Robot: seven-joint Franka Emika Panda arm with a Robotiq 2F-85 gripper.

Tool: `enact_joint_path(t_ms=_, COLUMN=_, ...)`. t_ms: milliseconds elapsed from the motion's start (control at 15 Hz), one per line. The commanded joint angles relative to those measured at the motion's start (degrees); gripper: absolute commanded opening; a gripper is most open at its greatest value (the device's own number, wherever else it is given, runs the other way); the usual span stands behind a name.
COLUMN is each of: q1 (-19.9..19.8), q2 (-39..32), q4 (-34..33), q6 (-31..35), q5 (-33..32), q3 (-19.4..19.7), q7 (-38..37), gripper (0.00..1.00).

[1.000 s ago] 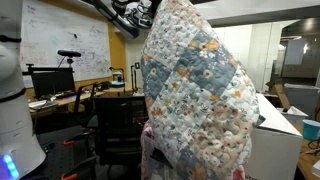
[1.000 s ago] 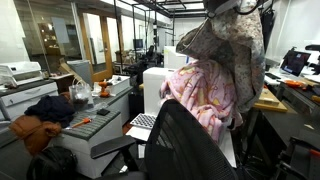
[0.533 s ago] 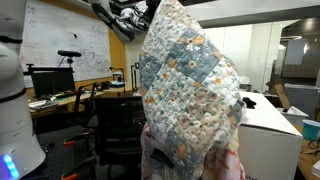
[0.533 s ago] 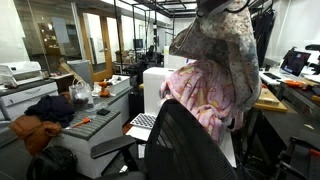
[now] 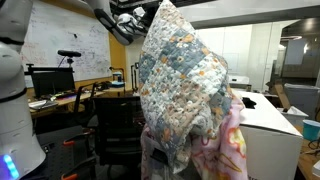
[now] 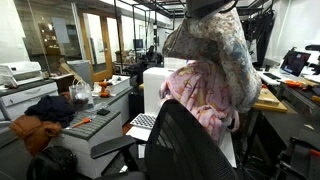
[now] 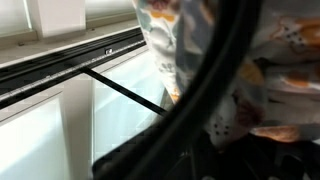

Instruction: Move the blanket to the chair

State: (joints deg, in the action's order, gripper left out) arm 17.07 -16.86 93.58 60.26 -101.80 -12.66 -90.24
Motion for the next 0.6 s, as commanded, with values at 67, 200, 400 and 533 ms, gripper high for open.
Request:
enact_joint_path(t_ms=67, q1=1.3, q2=-1.4, q4=-3.4, q6=2.7, q5=-2.2, q3=-0.9, q7=3.8, gripper=0.01)
enact_joint_path(t_ms=200, q1=1.7, q2=-1.8, q4=-3.8, q6=3.6, q5=-2.0, q3=-1.1, q7=4.0, gripper=0.01)
enact_joint_path(t_ms=400, q1=2.3, q2=-2.3, q4=-3.8, q6=5.1, q5=-1.6, q3=-1.6, q7=4.2, gripper=0.01)
enact_joint_path(t_ms=533, q1=2.5, q2=-2.5, q4=-3.5, q6=6.7, q5=-1.0, q3=-2.2, q7=4.5, gripper=0.01)
